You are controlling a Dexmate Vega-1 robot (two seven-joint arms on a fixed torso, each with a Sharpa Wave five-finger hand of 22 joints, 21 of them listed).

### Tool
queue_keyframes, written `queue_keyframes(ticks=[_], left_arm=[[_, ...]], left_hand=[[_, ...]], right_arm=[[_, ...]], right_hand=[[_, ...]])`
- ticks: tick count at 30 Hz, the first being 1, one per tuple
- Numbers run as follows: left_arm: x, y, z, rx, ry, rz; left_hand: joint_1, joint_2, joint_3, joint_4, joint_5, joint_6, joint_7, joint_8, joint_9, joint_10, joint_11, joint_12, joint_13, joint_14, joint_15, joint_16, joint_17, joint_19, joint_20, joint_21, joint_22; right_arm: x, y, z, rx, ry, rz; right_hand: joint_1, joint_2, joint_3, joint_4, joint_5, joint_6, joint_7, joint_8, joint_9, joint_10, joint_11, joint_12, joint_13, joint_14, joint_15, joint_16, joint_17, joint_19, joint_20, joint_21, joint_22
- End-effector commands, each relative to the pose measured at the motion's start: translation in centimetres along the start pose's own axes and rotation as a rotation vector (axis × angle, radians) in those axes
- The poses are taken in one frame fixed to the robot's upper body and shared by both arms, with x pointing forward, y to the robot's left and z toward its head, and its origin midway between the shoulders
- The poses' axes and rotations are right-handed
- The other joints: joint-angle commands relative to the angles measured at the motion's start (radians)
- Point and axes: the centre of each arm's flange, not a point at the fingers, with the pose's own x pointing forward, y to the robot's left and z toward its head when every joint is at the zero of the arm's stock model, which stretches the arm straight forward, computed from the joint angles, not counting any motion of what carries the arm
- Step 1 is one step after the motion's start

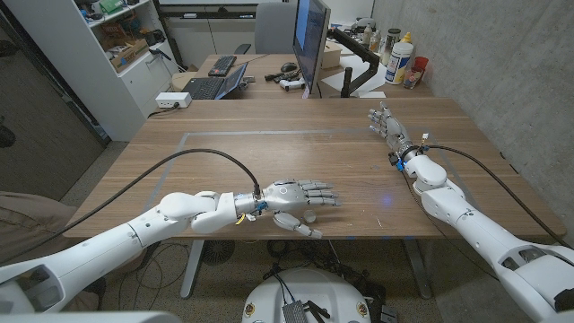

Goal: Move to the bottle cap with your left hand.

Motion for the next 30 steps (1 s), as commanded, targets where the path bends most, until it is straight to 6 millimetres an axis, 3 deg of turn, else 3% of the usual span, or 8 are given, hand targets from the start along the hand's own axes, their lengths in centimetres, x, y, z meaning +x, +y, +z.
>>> queue_keyframes(ticks=[1,18,30], left_arm=[[-0.7,-0.6,0.4,0.003,0.011,-0.016],[-0.7,-1.7,0.3,0.008,0.011,-0.049],[-1.1,-1.9,0.1,0.018,0.005,-0.046]], left_hand=[[0.007,0.009,-0.002,0.0,0.012,-0.007,-0.004,0.002,0.003,-0.009,-0.008,0.001,0.005,-0.009,-0.128,0.006,0.002,-0.003,-0.07,0.003,0.005],[0.026,0.015,0.0,-0.007,0.02,-0.012,-0.006,0.007,0.003,-0.018,-0.009,0.005,0.006,-0.014,-0.129,0.009,0.002,-0.007,-0.071,0.005,0.005],[0.042,0.026,0.004,-0.012,0.027,-0.02,-0.014,0.009,0.004,-0.037,-0.026,0.004,0.007,-0.032,-0.137,0.007,0.003,-0.019,-0.082,0.004,0.005]], right_arm=[[0.3,0.1,-0.3,-0.007,0.011,0.002],[0.0,-0.3,-0.3,-0.013,0.012,0.0],[0.1,-0.1,-0.2,-0.022,0.014,0.006]], right_hand=[[0.002,0.015,-0.002,0.008,0.005,-0.003,0.0,0.003,0.002,-0.002,0.005,-0.002,0.003,-0.001,0.0,0.004,0.0,0.011,0.001,-0.002,0.003],[0.001,0.015,-0.002,0.009,0.005,-0.002,0.001,0.003,0.002,-0.003,0.002,-0.003,0.003,0.0,0.0,0.004,0.0,0.013,0.002,-0.006,0.003],[0.001,0.015,-0.002,0.009,0.005,-0.003,0.001,0.003,0.002,-0.002,0.006,-0.002,0.003,-0.002,0.001,0.003,0.0,0.014,0.001,-0.008,0.004]])
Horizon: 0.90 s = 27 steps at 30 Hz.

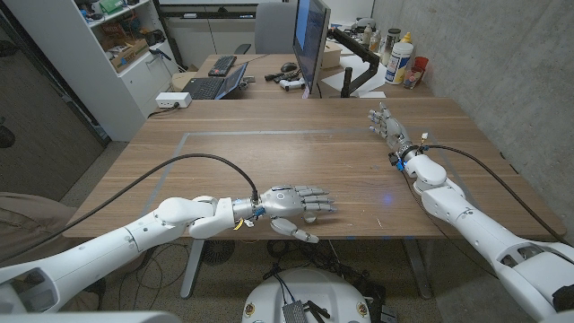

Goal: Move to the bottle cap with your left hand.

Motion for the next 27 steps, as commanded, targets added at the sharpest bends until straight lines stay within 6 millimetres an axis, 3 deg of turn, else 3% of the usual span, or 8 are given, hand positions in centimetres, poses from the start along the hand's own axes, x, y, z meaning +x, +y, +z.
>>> queue_keyframes(ticks=[1,9,27], left_arm=[[-0.3,-0.4,-0.1,0.009,-0.004,0.0],[-0.4,-1.0,0.2,0.004,-0.006,0.004],[-0.5,-1.7,0.3,-0.008,-0.008,0.017]], left_hand=[[0.017,0.0,-0.003,-0.005,0.004,-0.008,-0.005,0.005,0.004,-0.014,-0.004,0.004,0.002,-0.012,-0.137,0.003,0.003,-0.009,-0.083,0.004,0.005],[0.032,0.017,-0.003,-0.007,0.013,-0.098,0.005,-0.011,0.007,-0.076,-0.006,0.001,0.005,-0.065,-0.131,-0.001,0.006,-0.041,-0.09,0.003,0.007],[0.033,0.027,-0.008,-0.004,0.015,-0.125,0.015,-0.002,0.009,-0.094,-0.016,0.01,0.007,-0.079,-0.132,0.006,0.008,-0.053,-0.095,0.008,0.008]], right_arm=[[0.0,0.0,0.1,-0.009,0.004,0.004],[0.1,0.1,0.2,-0.024,0.006,0.012],[0.9,0.3,0.5,-0.04,0.004,0.018]], right_hand=[[0.001,0.015,0.002,0.005,0.005,-0.003,0.002,0.003,0.002,-0.002,0.005,-0.002,0.003,-0.002,0.001,0.003,0.0,0.009,-0.004,-0.002,0.004],[0.002,0.015,0.002,0.005,0.006,-0.003,0.001,0.003,0.002,-0.003,0.004,-0.003,0.003,-0.002,0.001,0.003,0.0,0.009,-0.005,-0.004,0.004],[0.001,0.013,0.001,0.006,0.005,-0.003,0.002,0.003,0.002,-0.003,0.004,-0.003,0.003,-0.003,0.0,0.003,0.0,0.01,-0.006,-0.007,0.004]])
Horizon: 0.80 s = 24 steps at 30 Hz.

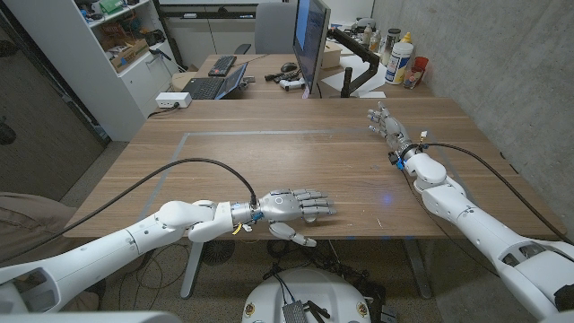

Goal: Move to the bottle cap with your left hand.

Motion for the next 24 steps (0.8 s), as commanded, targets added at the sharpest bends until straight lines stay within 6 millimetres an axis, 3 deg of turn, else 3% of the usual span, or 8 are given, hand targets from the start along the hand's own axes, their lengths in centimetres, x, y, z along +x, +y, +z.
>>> queue_keyframes(ticks=[1,24], left_arm=[[-0.17,-0.4,0.01,-0.007,-0.001,0.006],[0.06,-1.22,-0.23,-0.023,0.001,0.002]], left_hand=[[0.006,0.011,-0.003,0.0,0.003,0.003,0.001,0.012,0.004,0.005,-0.006,0.012,0.002,-0.036,-0.134,0.008,0.003,-0.003,-0.095,0.008,0.003],[0.023,0.02,-0.003,-0.006,0.006,0.041,-0.006,0.033,0.004,0.048,-0.012,0.032,0.002,0.0,-0.142,0.022,0.002,0.03,-0.093,0.021,0.002]], right_arm=[[0.55,0.19,0.03,-0.012,-0.001,0.007],[0.89,0.0,-0.05,-0.016,0.006,-0.002]], right_hand=[[0.0,0.012,0.0,0.006,0.005,-0.003,0.002,0.003,0.002,0.001,-0.003,-0.003,0.003,-0.003,0.001,0.003,0.0,0.003,0.002,-0.004,0.004],[-0.022,-0.001,-0.014,0.018,0.003,-0.003,0.001,0.003,0.002,0.001,-0.003,-0.003,0.004,-0.004,-0.001,0.004,0.002,0.0,0.004,-0.01,0.005]])
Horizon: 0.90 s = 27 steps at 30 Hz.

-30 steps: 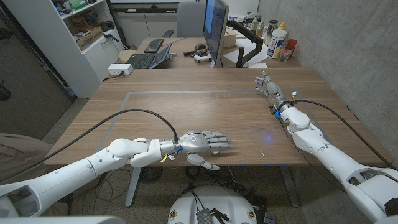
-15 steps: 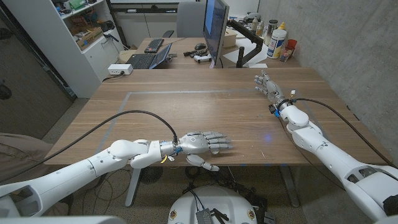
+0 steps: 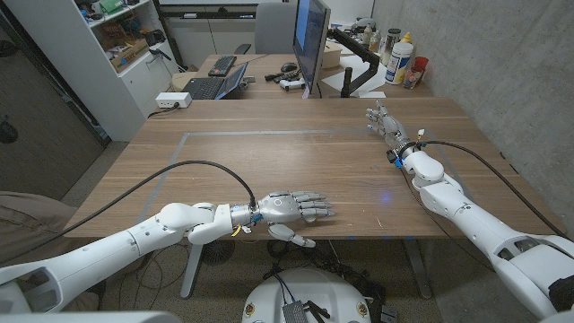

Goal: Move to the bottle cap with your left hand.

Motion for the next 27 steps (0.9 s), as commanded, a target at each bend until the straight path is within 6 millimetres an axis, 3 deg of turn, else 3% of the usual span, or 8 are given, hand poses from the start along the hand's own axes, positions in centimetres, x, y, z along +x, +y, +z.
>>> queue_keyframes(ticks=[1,27], left_arm=[[0.15,-0.42,-0.12,-0.011,-0.003,-0.003],[-0.44,-1.28,0.46,-0.055,-0.003,-0.02]], left_hand=[[0.007,0.003,0.001,-0.003,0.006,0.007,-0.002,0.006,0.004,0.011,-0.004,0.008,0.002,0.002,-0.142,0.011,0.002,0.01,-0.095,0.007,0.002],[0.016,0.004,-0.003,-0.007,0.007,-0.002,0.005,0.004,0.004,0.039,-0.003,0.017,0.002,0.028,-0.143,0.015,0.001,0.03,-0.098,0.011,0.001]], right_arm=[[0.08,-0.16,0.01,-0.005,0.002,-0.004],[0.27,0.26,-0.14,-0.004,0.002,-0.003]], right_hand=[[-0.009,0.008,-0.003,0.007,0.003,-0.003,0.001,0.003,0.002,0.001,-0.003,-0.003,0.001,-0.004,-0.001,0.004,0.002,0.0,0.004,-0.003,0.005],[-0.02,0.005,-0.01,0.015,0.004,-0.002,0.004,0.004,0.002,0.0,-0.006,-0.003,0.001,-0.016,-0.004,0.0,0.002,-0.013,-0.002,-0.014,0.005]])
